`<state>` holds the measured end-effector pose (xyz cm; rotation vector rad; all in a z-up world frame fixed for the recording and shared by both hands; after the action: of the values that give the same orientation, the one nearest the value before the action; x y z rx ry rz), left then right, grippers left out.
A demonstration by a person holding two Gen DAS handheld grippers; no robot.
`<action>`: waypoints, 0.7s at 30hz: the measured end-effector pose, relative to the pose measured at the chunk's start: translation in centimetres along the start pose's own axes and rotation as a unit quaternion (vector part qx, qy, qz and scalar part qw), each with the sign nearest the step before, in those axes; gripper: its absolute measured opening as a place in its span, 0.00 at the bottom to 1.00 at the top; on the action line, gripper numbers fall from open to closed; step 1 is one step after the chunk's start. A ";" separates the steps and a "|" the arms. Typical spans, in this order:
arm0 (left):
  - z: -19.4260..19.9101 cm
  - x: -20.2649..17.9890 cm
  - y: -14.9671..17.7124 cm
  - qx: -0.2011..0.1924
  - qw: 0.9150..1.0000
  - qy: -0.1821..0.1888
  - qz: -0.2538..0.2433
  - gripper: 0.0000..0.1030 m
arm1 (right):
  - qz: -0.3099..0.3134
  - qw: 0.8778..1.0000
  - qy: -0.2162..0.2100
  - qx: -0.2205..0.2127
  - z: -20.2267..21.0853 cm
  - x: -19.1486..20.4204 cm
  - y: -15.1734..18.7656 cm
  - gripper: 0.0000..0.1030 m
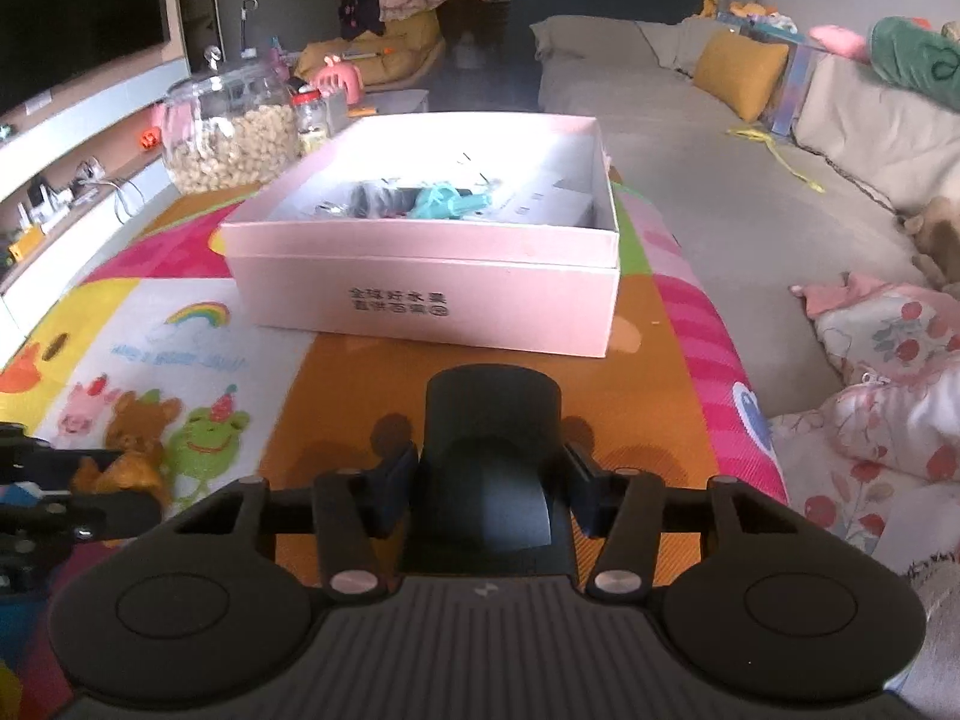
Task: Organize rigid objects
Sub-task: 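Carry the teddy bear into the pink box and open the left gripper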
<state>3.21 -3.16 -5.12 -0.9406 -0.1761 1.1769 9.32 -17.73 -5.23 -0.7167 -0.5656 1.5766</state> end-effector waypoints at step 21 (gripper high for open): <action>0.6 -1.8 1.0 0.000 0.999 -0.028 -0.026 0.41 | 0.048 0.996 -0.071 -0.034 8.0 2.8 3.0 0.45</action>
<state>1.40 -4.35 -4.86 -0.8976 -0.2447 1.1563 1.26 -14.97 -2.23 -0.6940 -0.7004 1.7137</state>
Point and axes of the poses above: each gripper's, at about its wrist camera, not at the fingertips, and z roughly against the way its jaws point, x to its left, y to its underside, the point moved 10 cm from there along -z, roughly the way its jaws point, and after that the axes turned 14 degrees about y, right-handed, at the moved point
